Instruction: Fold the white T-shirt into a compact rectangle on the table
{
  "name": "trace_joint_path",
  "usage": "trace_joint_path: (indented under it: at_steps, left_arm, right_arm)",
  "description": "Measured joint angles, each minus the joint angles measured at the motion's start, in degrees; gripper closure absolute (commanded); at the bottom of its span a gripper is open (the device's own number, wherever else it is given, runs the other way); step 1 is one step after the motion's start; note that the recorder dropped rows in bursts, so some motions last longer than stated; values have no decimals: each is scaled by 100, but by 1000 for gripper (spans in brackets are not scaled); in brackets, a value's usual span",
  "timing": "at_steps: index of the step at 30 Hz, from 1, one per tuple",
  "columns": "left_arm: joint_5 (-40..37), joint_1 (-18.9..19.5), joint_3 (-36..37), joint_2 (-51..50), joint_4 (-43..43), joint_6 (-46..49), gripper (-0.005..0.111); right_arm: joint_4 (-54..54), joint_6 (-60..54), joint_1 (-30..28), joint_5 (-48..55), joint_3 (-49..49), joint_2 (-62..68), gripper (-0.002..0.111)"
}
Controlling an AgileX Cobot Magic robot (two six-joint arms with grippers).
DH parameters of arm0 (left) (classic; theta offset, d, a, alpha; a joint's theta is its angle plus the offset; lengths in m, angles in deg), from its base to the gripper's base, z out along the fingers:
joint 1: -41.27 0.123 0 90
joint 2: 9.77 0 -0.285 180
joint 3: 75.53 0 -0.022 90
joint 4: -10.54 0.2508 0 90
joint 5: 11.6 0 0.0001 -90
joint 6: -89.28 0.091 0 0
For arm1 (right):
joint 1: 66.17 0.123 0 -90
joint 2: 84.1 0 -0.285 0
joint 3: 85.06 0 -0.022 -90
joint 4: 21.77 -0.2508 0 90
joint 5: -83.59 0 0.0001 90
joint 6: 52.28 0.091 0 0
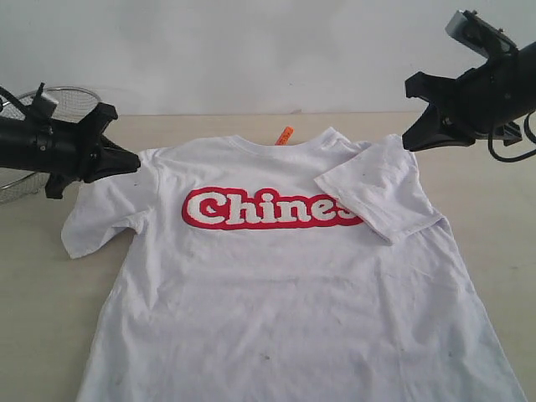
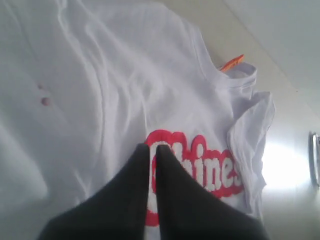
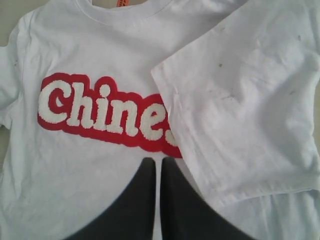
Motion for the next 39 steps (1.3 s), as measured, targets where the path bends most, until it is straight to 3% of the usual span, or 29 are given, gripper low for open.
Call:
trace_joint_path:
  at_steps: [10,16,18,25,39]
  left_arm:
    - [741,233,-73,635,2591,-1251,99]
    - [740,233,-66,650,3020,-1233,59]
    - [740,223,-66,650,3216,-1262,53]
    - [728,223,-66,650,4133,-1672,53]
    - [977,79,-66,44,4005,-1273,54]
  right_arm:
    - [57,12,0,46,0,0,109]
    - [57,3,0,26,0,0,109]
    - [57,3,0,26,0,0,109]
    - [68,3,0,26,0,0,109]
    - [68,3,0,-18,0,0,109]
